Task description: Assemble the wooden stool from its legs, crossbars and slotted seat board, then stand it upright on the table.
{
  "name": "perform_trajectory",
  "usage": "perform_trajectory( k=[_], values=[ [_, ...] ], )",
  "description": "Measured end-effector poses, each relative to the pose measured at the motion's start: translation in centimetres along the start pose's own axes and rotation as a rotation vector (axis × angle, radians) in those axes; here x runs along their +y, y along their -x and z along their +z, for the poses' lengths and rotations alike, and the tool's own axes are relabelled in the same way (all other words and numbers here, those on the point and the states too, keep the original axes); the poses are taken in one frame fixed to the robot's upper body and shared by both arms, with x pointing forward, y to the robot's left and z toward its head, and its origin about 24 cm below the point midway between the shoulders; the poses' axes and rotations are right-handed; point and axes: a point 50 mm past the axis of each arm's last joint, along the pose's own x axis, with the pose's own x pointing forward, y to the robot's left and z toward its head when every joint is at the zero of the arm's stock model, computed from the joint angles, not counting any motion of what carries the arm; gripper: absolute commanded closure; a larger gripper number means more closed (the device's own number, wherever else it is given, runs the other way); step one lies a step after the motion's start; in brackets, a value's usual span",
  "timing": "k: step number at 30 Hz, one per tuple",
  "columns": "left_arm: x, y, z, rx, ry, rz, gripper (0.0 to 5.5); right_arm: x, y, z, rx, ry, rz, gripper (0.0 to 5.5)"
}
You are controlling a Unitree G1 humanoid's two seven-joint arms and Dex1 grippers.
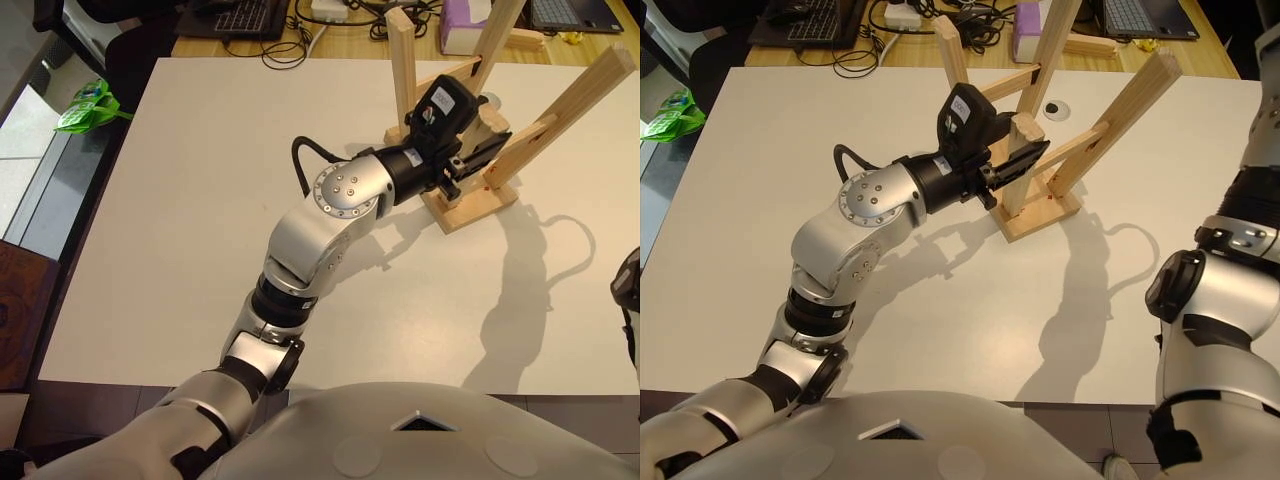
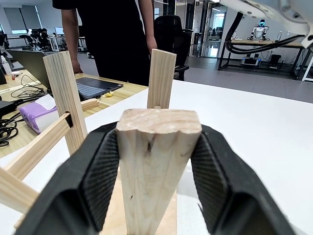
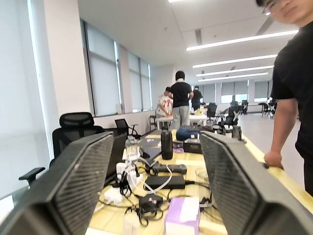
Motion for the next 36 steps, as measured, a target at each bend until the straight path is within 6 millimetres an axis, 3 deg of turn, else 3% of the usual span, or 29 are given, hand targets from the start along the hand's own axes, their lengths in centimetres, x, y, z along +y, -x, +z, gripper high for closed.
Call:
perform_trajectory(
  k=[3, 5, 7, 8, 12, 14, 18, 23, 30, 33, 36],
  values=[
    [0.0, 0.1, 0.1, 0.013, -0.009, -0.008, 3.37, -0.2, 0.1, 0.4, -0.009, -0.004, -0.013, 2.26],
    [0.0, 0.1, 0.1, 0.019, -0.009, -0.011, 3.37, -0.5, 0.9, -0.6, 0.054, -0.003, -0.027, 2.26],
    [0.0, 0.1, 0.1, 0.02, -0.009, -0.011, 3.37, -1.0, 2.5, -3.9, 0.226, -0.011, -0.05, 2.26],
    [0.1, 0.1, 0.1, 0.019, -0.009, -0.011, 3.37, -1.2, 4.2, -6.9, 0.368, -0.028, -0.053, 2.26],
    [0.2, 0.1, -0.1, 0.037, -0.003, -0.007, 3.37, -0.7, 5.7, -8.9, 0.509, 0.017, -0.01, 2.26],
    [0.2, 0.1, 0.1, 0.031, -0.005, -0.005, 3.37, 0.4, 8.1, -13.6, 0.648, -0.088, -0.007, 2.26],
    [0.2, 0.1, 0.2, 0.023, -0.008, -0.007, 3.37, 0.2, 7.6, -12.8, 0.581, -0.109, -0.033, 2.26],
    [0.2, 0.0, 0.1, 0.019, -0.005, -0.006, 3.37, 0.0, 4.7, -7.7, 0.268, -0.106, -0.051, 2.26],
    [0.2, -0.1, 0.1, 0.012, -0.004, -0.005, 3.37, 0.7, 3.3, -4.8, 0.104, -0.113, -0.035, 2.26],
    [0.2, -0.2, 0.1, 0.01, -0.002, -0.002, 3.37, 0.9, 3.2, -5.4, 0.156, -0.06, -0.031, 2.26],
    [0.2, -0.2, 0.1, 0.009, -0.001, 0.003, 3.37, 0.0, 5.4, -9.6, 0.402, 0.037, -0.036, 2.26]
  ],
)
